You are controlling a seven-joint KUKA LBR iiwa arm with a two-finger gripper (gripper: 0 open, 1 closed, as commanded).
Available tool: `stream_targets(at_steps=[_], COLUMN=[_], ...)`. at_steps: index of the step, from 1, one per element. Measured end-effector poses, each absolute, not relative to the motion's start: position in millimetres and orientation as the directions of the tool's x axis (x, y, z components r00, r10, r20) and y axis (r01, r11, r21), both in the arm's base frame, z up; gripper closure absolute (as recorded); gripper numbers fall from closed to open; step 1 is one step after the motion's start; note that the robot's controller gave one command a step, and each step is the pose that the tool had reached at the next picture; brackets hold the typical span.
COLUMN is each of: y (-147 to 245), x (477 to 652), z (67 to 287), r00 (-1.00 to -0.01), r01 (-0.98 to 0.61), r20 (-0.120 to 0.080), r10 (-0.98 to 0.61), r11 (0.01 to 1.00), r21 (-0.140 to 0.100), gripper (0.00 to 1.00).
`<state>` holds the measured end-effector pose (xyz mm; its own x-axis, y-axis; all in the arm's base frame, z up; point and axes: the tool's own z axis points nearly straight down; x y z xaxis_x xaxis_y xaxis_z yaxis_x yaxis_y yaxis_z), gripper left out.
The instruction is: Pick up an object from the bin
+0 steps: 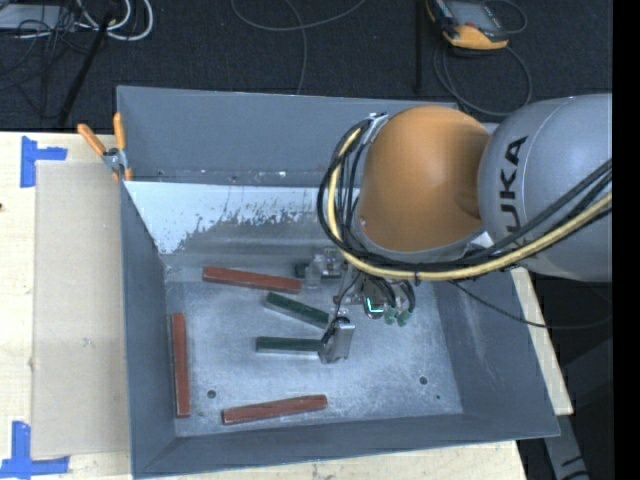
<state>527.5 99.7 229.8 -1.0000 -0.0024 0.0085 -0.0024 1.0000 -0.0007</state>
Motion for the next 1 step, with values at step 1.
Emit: stream_targets(at_steps=[1], y=[86.2], x=[551.1], z=[67.8], r00=[-0.999], r01=[0.052], r20=[-0.008], r10=[0.052], r11=[0.999], r21=[0.002], gripper=[0.0])
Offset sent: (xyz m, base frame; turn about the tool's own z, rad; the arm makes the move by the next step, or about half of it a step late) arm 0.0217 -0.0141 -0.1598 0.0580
